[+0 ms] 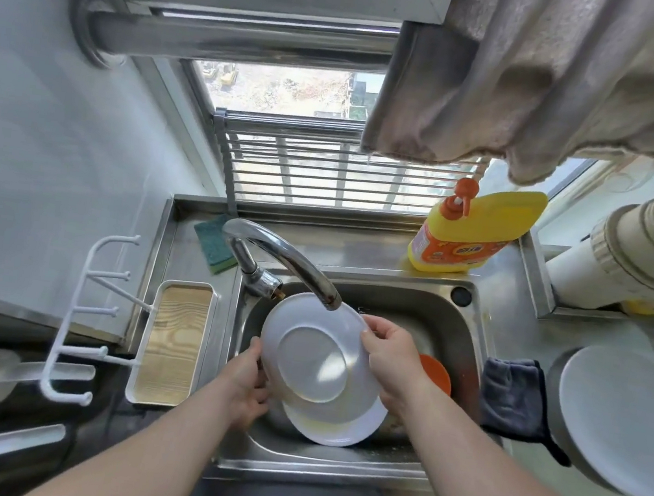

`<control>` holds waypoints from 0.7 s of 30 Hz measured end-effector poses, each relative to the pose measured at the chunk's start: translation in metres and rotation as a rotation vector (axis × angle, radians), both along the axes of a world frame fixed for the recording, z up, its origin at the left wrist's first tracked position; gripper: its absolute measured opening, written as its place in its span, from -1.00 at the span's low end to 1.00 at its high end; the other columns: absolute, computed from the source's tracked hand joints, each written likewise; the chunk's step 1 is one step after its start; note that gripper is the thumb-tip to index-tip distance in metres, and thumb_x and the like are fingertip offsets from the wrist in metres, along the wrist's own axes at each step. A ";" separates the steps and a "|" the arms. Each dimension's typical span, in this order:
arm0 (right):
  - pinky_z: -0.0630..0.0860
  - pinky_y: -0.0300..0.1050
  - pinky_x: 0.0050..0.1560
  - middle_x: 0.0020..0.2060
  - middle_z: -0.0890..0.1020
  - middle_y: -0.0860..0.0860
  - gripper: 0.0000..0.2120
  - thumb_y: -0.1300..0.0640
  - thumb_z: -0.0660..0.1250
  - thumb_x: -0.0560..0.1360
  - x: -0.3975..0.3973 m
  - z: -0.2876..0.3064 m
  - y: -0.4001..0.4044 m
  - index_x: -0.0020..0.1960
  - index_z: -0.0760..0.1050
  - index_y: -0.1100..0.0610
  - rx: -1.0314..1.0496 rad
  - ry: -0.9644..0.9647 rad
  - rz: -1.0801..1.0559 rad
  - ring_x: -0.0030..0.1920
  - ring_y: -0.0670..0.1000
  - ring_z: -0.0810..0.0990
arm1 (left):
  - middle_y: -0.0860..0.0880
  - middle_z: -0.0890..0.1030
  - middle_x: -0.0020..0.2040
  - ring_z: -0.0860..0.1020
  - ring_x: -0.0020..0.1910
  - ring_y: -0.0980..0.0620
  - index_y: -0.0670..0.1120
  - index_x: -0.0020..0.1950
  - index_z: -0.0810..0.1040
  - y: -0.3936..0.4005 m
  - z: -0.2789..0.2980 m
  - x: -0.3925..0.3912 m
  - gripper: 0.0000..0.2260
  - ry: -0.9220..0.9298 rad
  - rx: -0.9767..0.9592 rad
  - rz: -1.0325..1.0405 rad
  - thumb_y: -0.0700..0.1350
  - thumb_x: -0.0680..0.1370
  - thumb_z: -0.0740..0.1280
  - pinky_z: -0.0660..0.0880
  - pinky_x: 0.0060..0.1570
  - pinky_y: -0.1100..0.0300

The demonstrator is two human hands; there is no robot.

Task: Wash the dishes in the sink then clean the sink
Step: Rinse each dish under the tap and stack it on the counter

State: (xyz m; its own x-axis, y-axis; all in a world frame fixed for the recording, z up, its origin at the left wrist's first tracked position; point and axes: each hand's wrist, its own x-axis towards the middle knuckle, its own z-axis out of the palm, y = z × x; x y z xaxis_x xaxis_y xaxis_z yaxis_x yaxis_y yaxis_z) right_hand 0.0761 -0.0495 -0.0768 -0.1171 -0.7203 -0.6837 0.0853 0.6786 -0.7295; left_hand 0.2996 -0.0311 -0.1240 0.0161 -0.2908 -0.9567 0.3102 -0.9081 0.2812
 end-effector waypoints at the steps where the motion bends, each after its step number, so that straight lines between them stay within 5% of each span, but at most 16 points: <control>1: 0.66 0.11 0.10 -0.03 0.76 0.04 -0.79 0.21 0.29 0.67 -0.005 0.000 0.000 0.08 0.69 0.02 -0.004 0.011 0.007 0.02 0.09 0.70 | -0.11 0.54 0.46 0.46 0.46 -0.20 0.00 0.49 0.48 -0.002 0.001 -0.003 -0.44 -0.002 -0.007 0.004 0.34 0.69 0.10 0.15 0.56 -0.16; 4: 0.68 0.16 0.10 0.04 0.74 0.08 -0.81 0.18 0.30 0.68 -0.027 -0.004 0.003 0.11 0.68 0.02 -0.005 0.018 -0.051 0.06 0.14 0.70 | -0.11 0.63 0.30 0.60 0.17 -0.13 0.02 0.37 0.55 -0.007 0.009 -0.017 -0.52 0.026 -0.042 -0.010 0.30 0.71 0.09 0.38 0.35 -0.11; 7: 0.65 0.27 0.13 0.05 0.73 0.15 -0.80 0.20 0.30 0.68 -0.050 -0.011 0.009 0.07 0.69 0.03 0.015 -0.051 -0.239 0.07 0.23 0.68 | -0.08 0.58 0.35 0.55 0.33 -0.15 0.04 0.38 0.53 -0.016 0.015 -0.033 -0.53 0.073 -0.087 -0.040 0.31 0.70 0.08 0.30 0.49 -0.18; 12: 0.61 0.16 -0.09 0.12 0.67 0.15 -0.78 0.19 0.16 0.74 -0.085 -0.013 0.027 0.22 0.57 0.06 0.064 -0.188 -0.523 0.02 0.21 0.65 | 0.01 0.58 0.31 0.52 0.28 -0.15 0.03 0.36 0.56 -0.035 0.031 -0.063 -0.57 0.128 -0.170 -0.055 0.28 0.70 0.14 0.38 0.25 -0.12; 16: 0.61 0.25 -0.09 0.19 0.63 0.15 -0.70 0.19 0.07 0.76 -0.098 -0.012 0.045 0.36 0.50 0.02 0.096 -0.285 -0.623 0.08 0.26 0.63 | 0.01 0.61 0.37 0.52 0.34 -0.13 0.07 0.34 0.62 -0.042 0.036 -0.076 -0.63 0.189 -0.203 -0.074 0.23 0.68 0.22 0.35 0.40 -0.17; 21: 0.62 0.34 -0.10 0.29 0.61 0.14 -0.66 0.18 0.06 0.76 -0.100 -0.008 0.058 0.43 0.46 -0.04 0.099 -0.364 -0.696 0.14 0.28 0.62 | -0.07 0.63 0.30 0.58 0.27 -0.10 0.01 0.29 0.61 -0.045 0.048 -0.087 -0.75 0.214 -0.240 -0.002 0.07 0.69 0.28 0.43 0.35 -0.09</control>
State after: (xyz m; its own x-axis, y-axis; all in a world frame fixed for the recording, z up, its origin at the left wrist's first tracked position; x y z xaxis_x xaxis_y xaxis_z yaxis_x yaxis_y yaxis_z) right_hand -0.0238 0.0084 -0.0848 -0.2750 -0.4976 -0.8226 0.7359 0.4417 -0.5132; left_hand 0.2121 -0.0758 -0.0758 -0.1792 -0.5080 -0.8425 0.3837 -0.8246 0.4156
